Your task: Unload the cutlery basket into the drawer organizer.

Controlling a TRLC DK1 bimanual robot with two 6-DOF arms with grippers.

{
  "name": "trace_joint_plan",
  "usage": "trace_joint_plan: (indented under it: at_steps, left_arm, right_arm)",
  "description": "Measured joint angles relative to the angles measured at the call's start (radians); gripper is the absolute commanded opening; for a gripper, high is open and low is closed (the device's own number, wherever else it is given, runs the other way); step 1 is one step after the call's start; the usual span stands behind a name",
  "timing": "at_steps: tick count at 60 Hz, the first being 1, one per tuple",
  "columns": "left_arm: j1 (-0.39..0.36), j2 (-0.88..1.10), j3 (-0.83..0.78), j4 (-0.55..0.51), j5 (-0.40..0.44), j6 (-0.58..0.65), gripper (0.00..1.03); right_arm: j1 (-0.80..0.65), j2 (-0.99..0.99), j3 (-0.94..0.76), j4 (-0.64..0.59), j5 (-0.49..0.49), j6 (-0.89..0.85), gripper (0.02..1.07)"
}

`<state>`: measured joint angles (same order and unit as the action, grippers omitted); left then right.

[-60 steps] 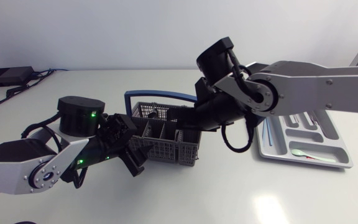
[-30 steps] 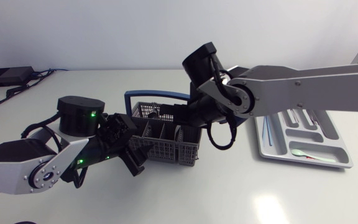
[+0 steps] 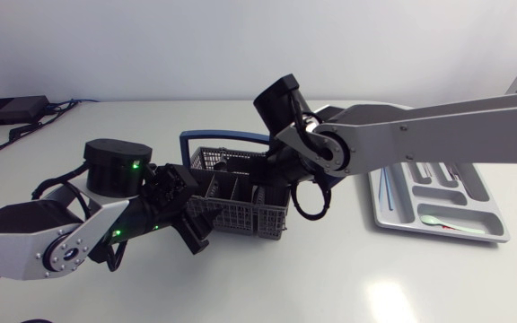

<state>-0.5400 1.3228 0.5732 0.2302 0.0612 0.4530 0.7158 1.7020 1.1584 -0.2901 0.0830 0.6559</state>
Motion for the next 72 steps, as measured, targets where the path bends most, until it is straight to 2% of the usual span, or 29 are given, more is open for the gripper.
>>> trace_joint_plan:
  at_steps: [9, 17, 34, 50, 72]
  left_arm:
    - [0.000, 0.000, 0.000, 0.007, 0.000, 0.000, 0.87]
    - [0.000, 0.000, 0.000, 0.007, 0.000, 0.000, 0.88]
    - [0.000, 0.000, 0.000, 0.007, 0.000, 0.000, 0.88]
    - [0.000, 0.000, 0.000, 0.007, 0.000, 0.000, 0.88]
    - [0.000, 0.005, 0.000, 0.007, 0.000, 0.000, 0.88]
  right_arm:
    - [0.013, 0.005, 0.005, 0.012, 0.027, 0.003, 0.20]
    - [0.029, 0.007, 0.005, 0.058, 0.055, 0.003, 0.14]
    - [0.040, 0.021, 0.003, 0.116, 0.059, 0.002, 0.08]
    - [0.058, -0.013, -0.022, 0.115, 0.018, -0.028, 0.08]
    - [0.123, -0.129, -0.121, 0.140, 0.056, -0.108, 0.08]
